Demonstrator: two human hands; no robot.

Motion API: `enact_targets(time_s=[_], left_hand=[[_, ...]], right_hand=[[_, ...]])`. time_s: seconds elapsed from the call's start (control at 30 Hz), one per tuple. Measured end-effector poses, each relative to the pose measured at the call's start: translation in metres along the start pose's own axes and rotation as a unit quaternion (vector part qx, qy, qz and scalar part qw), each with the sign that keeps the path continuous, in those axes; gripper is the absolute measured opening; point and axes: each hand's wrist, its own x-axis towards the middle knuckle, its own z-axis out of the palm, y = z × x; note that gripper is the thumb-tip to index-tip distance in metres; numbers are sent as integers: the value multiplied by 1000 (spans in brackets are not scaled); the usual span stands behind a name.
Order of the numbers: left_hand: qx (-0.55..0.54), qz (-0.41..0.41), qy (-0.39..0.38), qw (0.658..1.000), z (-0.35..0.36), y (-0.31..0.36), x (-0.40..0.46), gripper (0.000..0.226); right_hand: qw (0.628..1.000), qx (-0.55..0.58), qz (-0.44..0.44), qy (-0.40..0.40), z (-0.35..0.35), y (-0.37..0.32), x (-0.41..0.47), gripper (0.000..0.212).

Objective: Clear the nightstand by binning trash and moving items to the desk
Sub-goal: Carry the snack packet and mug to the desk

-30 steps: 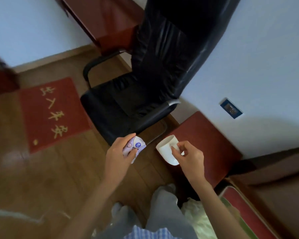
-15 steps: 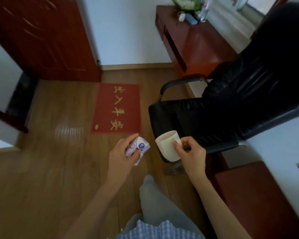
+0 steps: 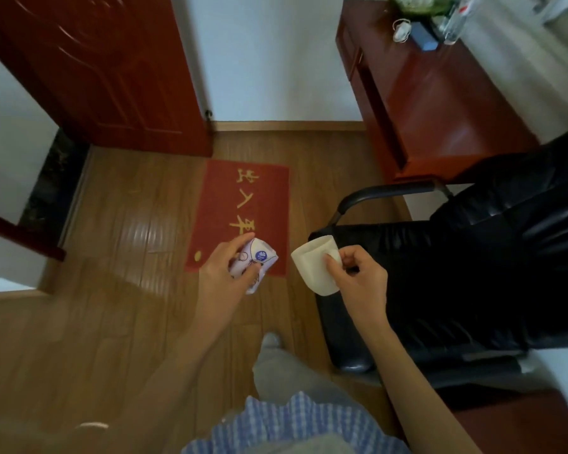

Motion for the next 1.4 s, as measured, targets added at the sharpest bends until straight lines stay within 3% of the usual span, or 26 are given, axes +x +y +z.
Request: enact_targets(time_s=[0.2, 0.5, 1.07, 1.4], left_hand=[[-7, -15, -19, 1000, 9, -2, 95, 49], [-32, -37, -76, 996, 36, -3, 231, 47], [-14, 25, -269, 963, 82, 11, 557, 48], [1, 50, -304, 951, 169, 34, 689, 46]], right_hand=[[1000, 0, 10, 8, 10, -19, 80, 8], [994, -29, 48, 95, 19, -17, 183, 12], [949, -36, 151, 276, 81, -79, 417, 14], [943, -46, 193, 269, 72, -69, 547, 16]])
